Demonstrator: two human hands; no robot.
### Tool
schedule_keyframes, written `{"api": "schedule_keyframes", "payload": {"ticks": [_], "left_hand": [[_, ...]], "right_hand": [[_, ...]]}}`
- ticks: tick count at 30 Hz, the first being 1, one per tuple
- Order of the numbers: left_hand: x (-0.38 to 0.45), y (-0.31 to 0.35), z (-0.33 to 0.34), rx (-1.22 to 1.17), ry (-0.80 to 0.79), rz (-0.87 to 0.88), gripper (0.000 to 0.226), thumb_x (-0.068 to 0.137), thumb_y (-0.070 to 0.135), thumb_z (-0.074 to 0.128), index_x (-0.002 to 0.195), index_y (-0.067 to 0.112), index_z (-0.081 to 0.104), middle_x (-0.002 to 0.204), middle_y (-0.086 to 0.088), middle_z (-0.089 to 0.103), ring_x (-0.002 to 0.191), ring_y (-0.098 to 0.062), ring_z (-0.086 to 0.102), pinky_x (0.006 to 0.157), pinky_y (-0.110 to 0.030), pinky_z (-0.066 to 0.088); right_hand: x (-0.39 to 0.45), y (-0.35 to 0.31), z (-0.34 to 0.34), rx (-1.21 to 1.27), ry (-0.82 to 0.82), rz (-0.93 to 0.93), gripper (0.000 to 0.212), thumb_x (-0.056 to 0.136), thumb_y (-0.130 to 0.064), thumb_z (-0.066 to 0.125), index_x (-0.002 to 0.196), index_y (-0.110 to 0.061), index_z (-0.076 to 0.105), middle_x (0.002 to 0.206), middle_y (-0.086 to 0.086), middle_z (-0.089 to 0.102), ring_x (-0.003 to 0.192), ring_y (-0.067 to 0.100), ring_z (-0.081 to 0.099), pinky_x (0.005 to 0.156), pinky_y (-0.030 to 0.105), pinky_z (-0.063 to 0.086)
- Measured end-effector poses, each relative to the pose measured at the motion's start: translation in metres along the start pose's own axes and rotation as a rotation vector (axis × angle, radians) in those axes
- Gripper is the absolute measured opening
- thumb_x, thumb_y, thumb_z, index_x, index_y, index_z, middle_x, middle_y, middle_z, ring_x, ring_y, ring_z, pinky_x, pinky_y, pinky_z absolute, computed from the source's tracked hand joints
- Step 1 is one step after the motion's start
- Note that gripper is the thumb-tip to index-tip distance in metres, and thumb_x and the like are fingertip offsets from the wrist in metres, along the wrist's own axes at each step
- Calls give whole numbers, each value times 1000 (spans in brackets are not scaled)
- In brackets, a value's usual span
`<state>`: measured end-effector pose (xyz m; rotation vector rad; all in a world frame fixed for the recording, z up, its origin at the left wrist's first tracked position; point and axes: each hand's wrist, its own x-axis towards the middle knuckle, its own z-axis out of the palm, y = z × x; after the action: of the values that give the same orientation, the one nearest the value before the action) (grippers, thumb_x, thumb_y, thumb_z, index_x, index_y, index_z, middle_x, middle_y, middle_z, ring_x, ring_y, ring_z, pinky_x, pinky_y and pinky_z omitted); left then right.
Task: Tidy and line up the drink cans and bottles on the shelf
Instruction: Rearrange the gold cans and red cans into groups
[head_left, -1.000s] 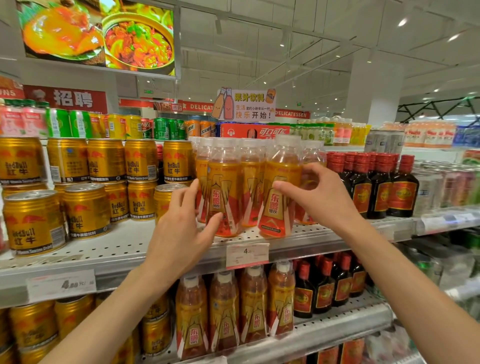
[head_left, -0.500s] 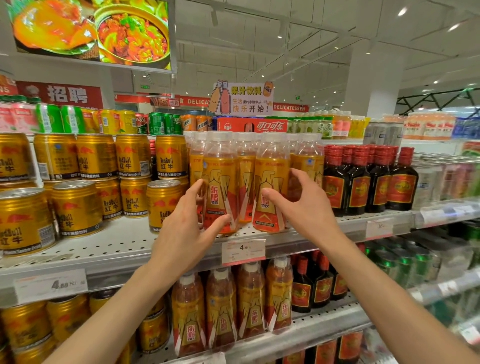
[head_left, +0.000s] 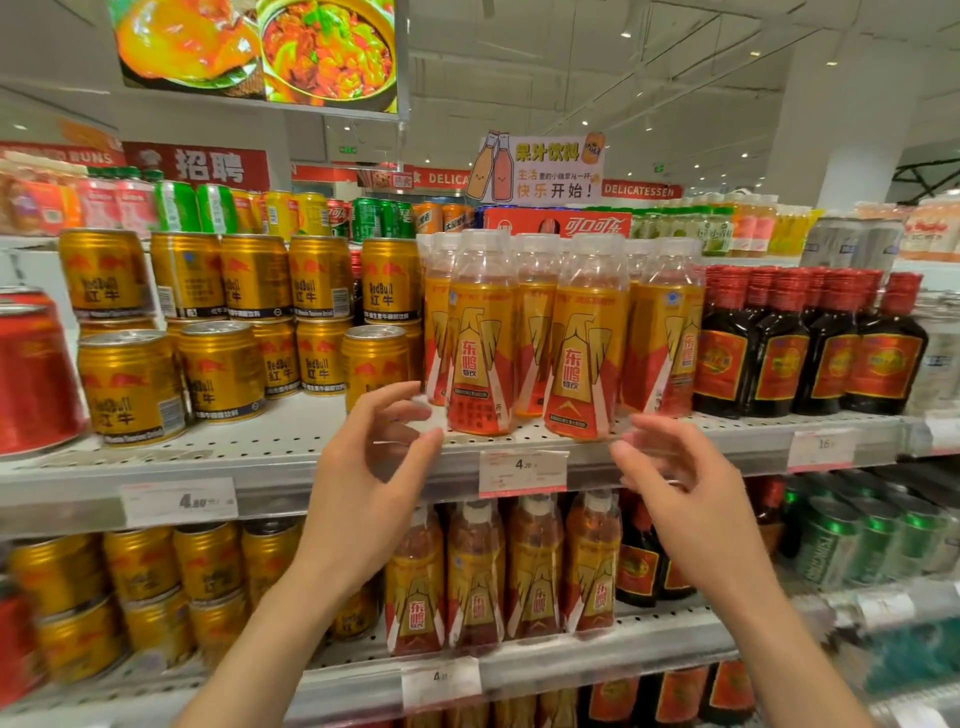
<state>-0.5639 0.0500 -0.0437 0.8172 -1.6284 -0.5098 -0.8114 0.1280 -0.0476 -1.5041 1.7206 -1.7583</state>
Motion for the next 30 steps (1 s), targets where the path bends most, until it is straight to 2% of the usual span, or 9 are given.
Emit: {"api": "schedule_keyframes", "payload": {"ticks": [3, 6, 12, 17, 21, 27, 30], "left_hand": [[-30, -5, -3, -71, 12, -109, 32, 92, 25, 68, 121, 36, 59, 101, 14, 71, 94, -7, 68, 81, -25, 57], [-57, -17, -1, -91, 4, -234, 31, 92, 21, 68, 120, 33, 61, 95, 5, 72, 88, -15, 69, 85, -39, 58], [-97, -38, -5, -93, 23, -398, 27, 93, 23, 68, 117, 32, 62, 91, 6, 71, 88, -20, 69, 85, -42, 58], [-98, -53, -27, -106, 12, -390, 26, 93, 21, 67, 116, 32, 63, 92, 6, 71, 86, -16, 69, 87, -39, 57], [-90, -70, -60, -145, -38, -371, 27, 93, 25, 68, 117, 34, 63, 94, 6, 72, 90, -18, 69, 88, -43, 56], [-77, -100, -148, -182, -80, -344, 25, 92, 25, 68, 113, 38, 65, 95, 8, 72, 91, -19, 69, 88, -45, 56], [-70, -112, -195, -192, -70, -340, 26, 91, 24, 69, 112, 37, 66, 96, 8, 73, 92, -17, 69, 90, -43, 56]], "right_hand": [[-21, 21, 8, 121, -87, 116, 26, 91, -26, 71, 116, -27, 65, 95, -1, 76, 85, 9, 74, 78, 29, 61], [-35, 40, 23, 174, -200, 221, 23, 92, -20, 72, 113, -23, 66, 88, 2, 77, 79, 16, 75, 72, 28, 61], [-53, 54, 50, 186, -291, 290, 19, 94, -20, 67, 113, -22, 65, 87, 3, 77, 77, 18, 74, 68, 27, 59], [-67, 45, 72, 139, -292, 303, 15, 95, -19, 67, 110, -21, 68, 86, 1, 77, 78, 18, 73, 73, 31, 62], [-81, 24, 101, 109, -250, 302, 15, 95, -19, 67, 110, -22, 68, 86, -1, 77, 78, 14, 74, 72, 27, 60], [-110, -23, 166, 104, -143, 295, 14, 95, -18, 66, 109, -19, 69, 84, 7, 77, 77, 15, 73, 73, 31, 62], [-121, -49, 199, 93, -124, 294, 12, 95, -18, 67, 106, -19, 70, 83, 3, 78, 76, 15, 74, 74, 30, 60]]}}
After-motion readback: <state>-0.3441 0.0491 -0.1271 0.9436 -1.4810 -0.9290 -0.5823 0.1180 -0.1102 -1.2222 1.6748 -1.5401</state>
